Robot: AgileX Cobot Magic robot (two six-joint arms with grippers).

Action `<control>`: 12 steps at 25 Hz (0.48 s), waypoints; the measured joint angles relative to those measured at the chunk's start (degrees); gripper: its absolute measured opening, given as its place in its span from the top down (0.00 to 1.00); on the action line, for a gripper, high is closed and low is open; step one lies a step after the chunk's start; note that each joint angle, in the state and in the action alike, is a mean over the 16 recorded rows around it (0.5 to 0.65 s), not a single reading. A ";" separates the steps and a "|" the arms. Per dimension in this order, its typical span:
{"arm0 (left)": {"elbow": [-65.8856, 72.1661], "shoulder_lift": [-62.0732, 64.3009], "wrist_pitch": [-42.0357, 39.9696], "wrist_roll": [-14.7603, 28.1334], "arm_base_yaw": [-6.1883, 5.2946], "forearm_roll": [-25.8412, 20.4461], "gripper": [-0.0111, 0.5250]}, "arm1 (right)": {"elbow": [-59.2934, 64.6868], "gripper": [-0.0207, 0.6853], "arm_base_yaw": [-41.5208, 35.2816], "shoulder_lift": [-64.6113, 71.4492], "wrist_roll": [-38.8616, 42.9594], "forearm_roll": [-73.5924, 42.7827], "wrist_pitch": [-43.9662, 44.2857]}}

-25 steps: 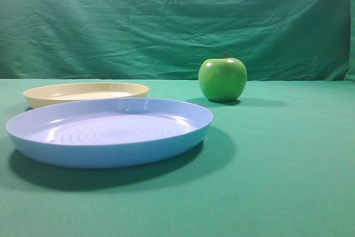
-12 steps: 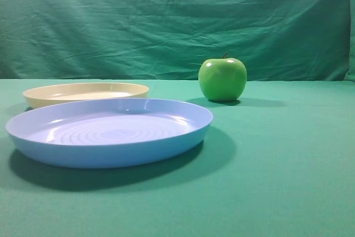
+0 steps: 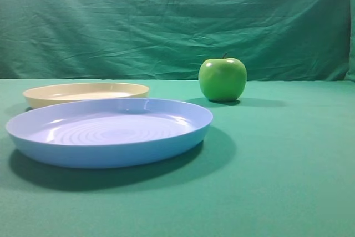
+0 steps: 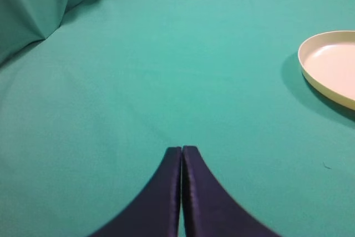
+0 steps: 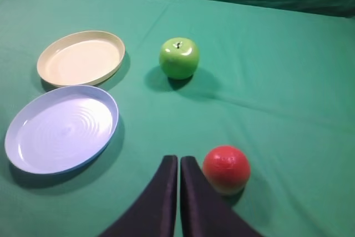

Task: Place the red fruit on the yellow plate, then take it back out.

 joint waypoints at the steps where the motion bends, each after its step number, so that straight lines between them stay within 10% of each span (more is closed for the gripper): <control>1: 0.00 0.00 0.00 0.00 0.00 0.00 0.98 | 0.96 0.97 -0.56 -0.51 0.00 -0.19 -1.48; 12: 0.00 0.00 0.00 0.00 0.00 0.00 0.98 | 17.89 0.97 -8.70 -9.65 0.00 -0.16 -18.99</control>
